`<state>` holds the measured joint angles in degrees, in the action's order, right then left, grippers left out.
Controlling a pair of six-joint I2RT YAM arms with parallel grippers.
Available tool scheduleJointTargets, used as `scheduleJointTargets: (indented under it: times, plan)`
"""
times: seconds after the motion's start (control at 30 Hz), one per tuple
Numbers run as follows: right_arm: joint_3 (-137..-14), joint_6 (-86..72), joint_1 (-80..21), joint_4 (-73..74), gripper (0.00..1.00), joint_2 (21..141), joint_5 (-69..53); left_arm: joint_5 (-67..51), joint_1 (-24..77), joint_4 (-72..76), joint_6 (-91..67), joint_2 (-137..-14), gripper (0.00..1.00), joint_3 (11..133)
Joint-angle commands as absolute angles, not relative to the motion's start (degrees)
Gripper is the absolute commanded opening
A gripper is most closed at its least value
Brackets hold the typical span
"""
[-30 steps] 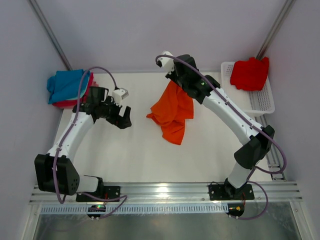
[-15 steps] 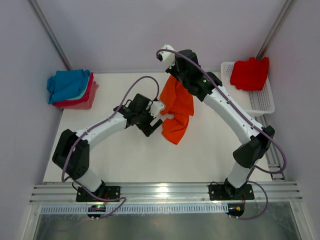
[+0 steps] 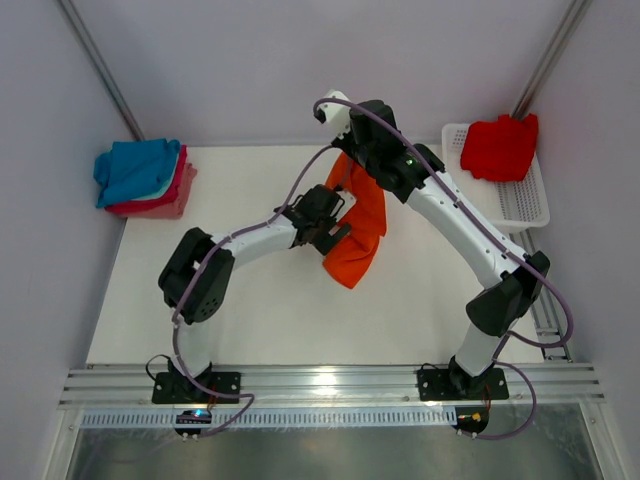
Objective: Fold and stack the t-shirts
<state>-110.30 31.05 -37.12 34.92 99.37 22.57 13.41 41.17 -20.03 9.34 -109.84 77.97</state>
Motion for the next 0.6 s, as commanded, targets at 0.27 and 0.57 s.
scheduleJointTargets:
  times: [0.27,0.57]
  plan:
    - [-109.78,30.41,-37.18,33.05,0.03,95.62,23.29,15.48,41.48,-12.13,4.31,-111.98,0.83,86.13]
    - [-109.25,30.50,-37.27,32.52,0.03,95.45,23.73,13.71,41.40,-15.82,4.13,-110.92,0.00,88.95]
